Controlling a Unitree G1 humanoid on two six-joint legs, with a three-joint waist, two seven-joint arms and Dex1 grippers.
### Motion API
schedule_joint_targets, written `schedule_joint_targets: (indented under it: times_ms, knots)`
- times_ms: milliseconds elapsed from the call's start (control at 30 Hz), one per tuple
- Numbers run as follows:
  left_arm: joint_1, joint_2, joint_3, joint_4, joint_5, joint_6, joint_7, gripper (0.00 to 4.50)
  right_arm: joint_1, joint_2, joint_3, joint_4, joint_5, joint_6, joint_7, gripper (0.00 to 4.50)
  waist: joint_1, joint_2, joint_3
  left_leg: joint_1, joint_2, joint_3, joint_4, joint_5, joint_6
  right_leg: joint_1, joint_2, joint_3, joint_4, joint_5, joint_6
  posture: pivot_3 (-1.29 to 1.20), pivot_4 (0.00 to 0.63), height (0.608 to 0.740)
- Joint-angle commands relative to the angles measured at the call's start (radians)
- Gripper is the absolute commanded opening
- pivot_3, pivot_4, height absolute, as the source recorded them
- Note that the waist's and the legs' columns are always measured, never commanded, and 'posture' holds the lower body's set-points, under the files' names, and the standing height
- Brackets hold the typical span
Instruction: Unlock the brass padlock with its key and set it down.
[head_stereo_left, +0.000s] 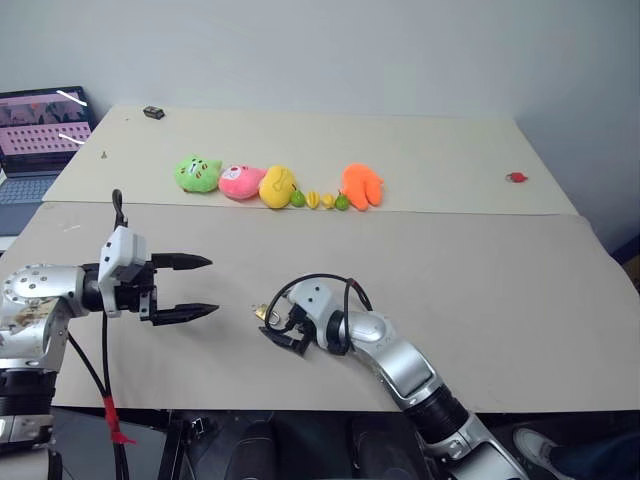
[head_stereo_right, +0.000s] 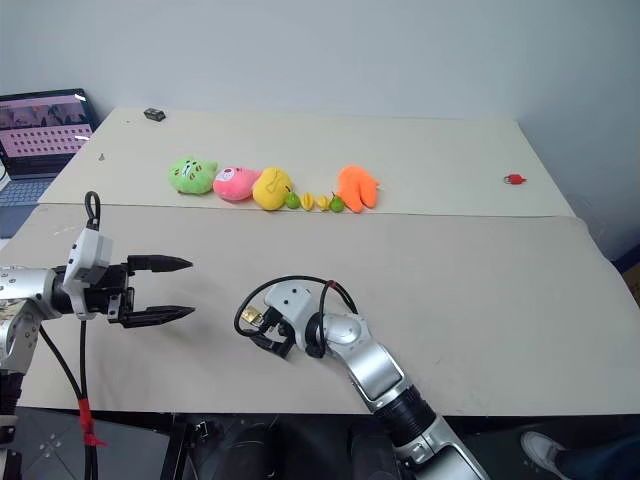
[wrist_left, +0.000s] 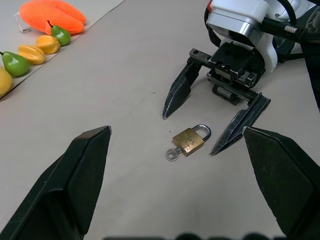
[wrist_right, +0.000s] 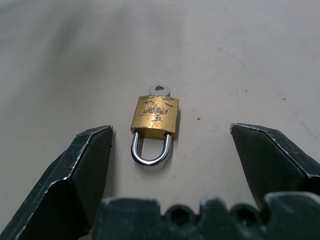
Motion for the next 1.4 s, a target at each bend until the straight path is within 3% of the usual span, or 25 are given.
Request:
schedule_joint_targets:
  times_ms: [33, 167, 200, 367, 400, 500, 900, 1200, 1333, 1400]
  knots:
    - [0.003, 0.018, 0.034, -0.035, -0.015, 0.005, 0.008, 4.48, -0.015, 0.021, 0.004, -0.005, 0.001, -0.02, 0.004, 4.5, 0.0, 0.0, 0.0, 0.0, 0.0, 0.0, 0.0, 0.0, 0.0, 0.0, 0.0, 0.0, 0.0, 0.0, 0.0, 0.0, 0.15, 0.722]
    - [0.012, 0.019, 0.041, -0.037, -0.016, 0.0, 0.02, 4.48, -0.014, 0.013, 0.001, 0.004, -0.002, -0.03, 0.014, 4.5, -0.001, 0.0, 0.0, 0.0, 0.0, 0.0, 0.0, 0.0, 0.0, 0.0, 0.0, 0.0, 0.0, 0.0, 0.0, 0.0, 0.15, 0.722]
    - [0.014, 0.02, 0.042, -0.037, -0.017, 0.0, 0.022, 4.5, -0.018, 0.01, -0.001, 0.009, -0.005, -0.038, 0.014, 4.0, -0.001, 0.0, 0.0, 0.0, 0.0, 0.0, 0.0, 0.0, 0.0, 0.0, 0.0, 0.0, 0.0, 0.0, 0.0, 0.0, 0.15, 0.722]
    - [0.015, 0.015, 0.045, -0.044, -0.018, 0.003, 0.039, 4.5, -0.027, 0.015, -0.006, 0.033, -0.011, -0.056, 0.01, 2.48, 0.0, 0.0, 0.0, 0.0, 0.0, 0.0, 0.0, 0.0, 0.0, 0.0, 0.0, 0.0, 0.0, 0.0, 0.0, 0.0, 0.15, 0.722]
    - [0.013, 0.014, 0.046, -0.044, -0.019, 0.006, 0.042, 4.5, -0.029, 0.017, -0.008, 0.038, -0.012, -0.059, 0.007, 1.97, 0.0, 0.0, 0.0, 0.0, 0.0, 0.0, 0.0, 0.0, 0.0, 0.0, 0.0, 0.0, 0.0, 0.0, 0.0, 0.0, 0.15, 0.722]
    - [0.011, 0.015, 0.048, -0.042, -0.02, 0.008, 0.049, 4.5, -0.033, 0.027, -0.011, 0.05, -0.013, -0.066, -0.002, 0.97, 0.0, 0.0, 0.0, 0.0, 0.0, 0.0, 0.0, 0.0, 0.0, 0.0, 0.0, 0.0, 0.0, 0.0, 0.0, 0.0, 0.15, 0.722]
    - [0.017, 0.005, 0.047, -0.041, -0.018, -0.001, 0.073, 4.5, -0.058, 0.004, -0.048, 0.098, -0.012, -0.114, 0.01, 0.9, -0.001, 0.0, 0.0, 0.0, 0.0, 0.0, 0.0, 0.0, 0.0, 0.0, 0.0, 0.0, 0.0, 0.0, 0.0, 0.0, 0.15, 0.722]
    - [0.056, -0.011, 0.033, -0.069, -0.027, 0.012, 0.076, 4.5, -0.076, -0.184, -0.182, 0.073, 0.043, -0.187, 0.152, 0.9, 0.006, 0.0, 0.0, 0.0, 0.0, 0.0, 0.0, 0.0, 0.0, 0.001, 0.0, 0.0, 0.0, 0.0, 0.0, 0.0, 0.15, 0.722]
    - [0.059, -0.021, 0.014, -0.092, -0.06, 0.102, 0.084, 4.5, -0.086, -0.275, -0.221, 0.077, 0.046, -0.249, 0.213, 0.9, 0.002, 0.0, 0.0, 0.0, 0.0, 0.0, 0.0, 0.0, 0.0, 0.0, 0.0, 0.0, 0.0, 0.0, 0.0, 0.0, 0.15, 0.722]
    - [0.013, -0.036, 0.015, -0.121, -0.144, 0.295, 0.15, 4.5, -0.089, -0.319, -0.234, 0.053, 0.049, -0.287, 0.254, 0.9, -0.002, -0.001, 0.0, 0.0, 0.0, 0.0, 0.0, 0.0, 0.0, 0.0, 0.0, 0.0, 0.0, 0.0, 0.0, 0.0, 0.15, 0.722]
